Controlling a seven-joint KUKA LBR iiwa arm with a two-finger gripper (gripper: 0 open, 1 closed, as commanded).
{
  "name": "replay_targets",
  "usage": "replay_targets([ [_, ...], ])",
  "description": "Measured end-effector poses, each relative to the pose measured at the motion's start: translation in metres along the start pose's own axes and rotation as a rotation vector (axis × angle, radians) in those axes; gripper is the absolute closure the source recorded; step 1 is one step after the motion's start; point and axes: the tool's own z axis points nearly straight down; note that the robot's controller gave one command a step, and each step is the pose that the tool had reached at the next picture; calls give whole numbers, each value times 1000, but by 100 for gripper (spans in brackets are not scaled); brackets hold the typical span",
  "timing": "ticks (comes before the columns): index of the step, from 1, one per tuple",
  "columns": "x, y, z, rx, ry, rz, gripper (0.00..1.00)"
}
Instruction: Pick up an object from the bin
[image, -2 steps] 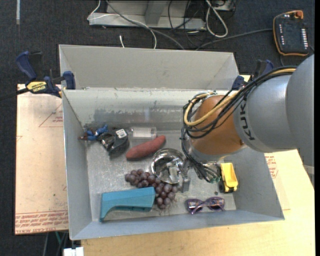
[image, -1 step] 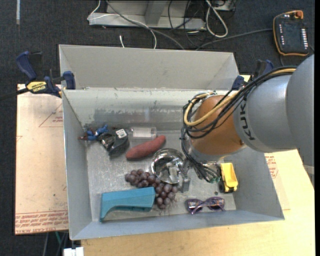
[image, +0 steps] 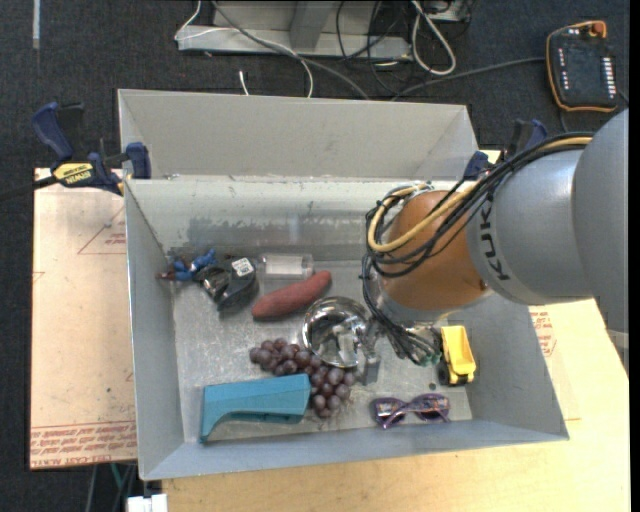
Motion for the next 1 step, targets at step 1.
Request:
replay_targets([
  [1, 0, 0, 0, 0, 0, 0, 100],
])
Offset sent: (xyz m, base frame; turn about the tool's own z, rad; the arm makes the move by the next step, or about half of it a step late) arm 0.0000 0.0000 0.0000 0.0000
